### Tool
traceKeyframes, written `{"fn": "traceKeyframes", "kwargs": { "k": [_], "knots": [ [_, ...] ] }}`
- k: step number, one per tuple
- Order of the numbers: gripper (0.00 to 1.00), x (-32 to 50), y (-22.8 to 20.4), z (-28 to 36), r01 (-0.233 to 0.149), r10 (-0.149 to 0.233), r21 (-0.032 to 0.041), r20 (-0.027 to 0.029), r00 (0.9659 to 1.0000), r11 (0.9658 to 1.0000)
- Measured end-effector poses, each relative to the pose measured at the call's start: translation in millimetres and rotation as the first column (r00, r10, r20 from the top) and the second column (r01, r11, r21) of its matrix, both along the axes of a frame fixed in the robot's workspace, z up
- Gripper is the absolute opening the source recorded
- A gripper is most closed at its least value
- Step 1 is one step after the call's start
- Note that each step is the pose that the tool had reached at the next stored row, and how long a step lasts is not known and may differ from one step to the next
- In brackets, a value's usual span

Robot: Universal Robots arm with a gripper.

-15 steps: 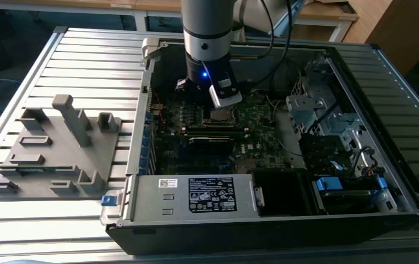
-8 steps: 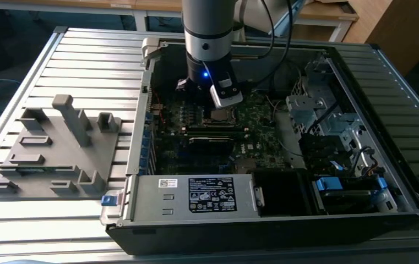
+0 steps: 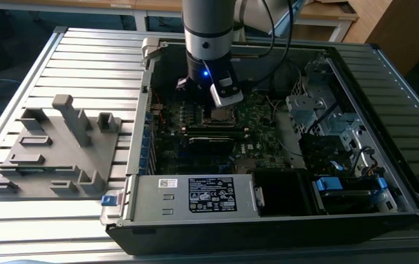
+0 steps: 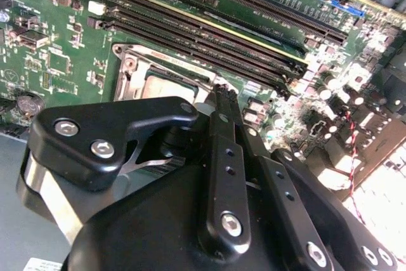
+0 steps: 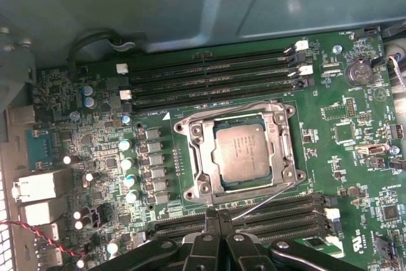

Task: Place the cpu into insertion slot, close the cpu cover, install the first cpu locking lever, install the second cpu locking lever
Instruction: 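Install the second cpu locking lever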

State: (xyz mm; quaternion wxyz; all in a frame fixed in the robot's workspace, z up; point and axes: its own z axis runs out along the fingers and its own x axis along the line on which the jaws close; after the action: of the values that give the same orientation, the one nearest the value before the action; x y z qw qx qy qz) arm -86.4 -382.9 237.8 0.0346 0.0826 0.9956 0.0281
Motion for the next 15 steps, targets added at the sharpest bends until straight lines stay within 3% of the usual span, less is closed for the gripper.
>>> {"fn": "traceKeyframes", "kwargs": {
  "k": [15],
  "knots": [
    [0.11, 1.0, 0.0, 2.2, 0.0, 0.0, -0.0002, -0.0005, 1.0, 1.0]
  ]
}}
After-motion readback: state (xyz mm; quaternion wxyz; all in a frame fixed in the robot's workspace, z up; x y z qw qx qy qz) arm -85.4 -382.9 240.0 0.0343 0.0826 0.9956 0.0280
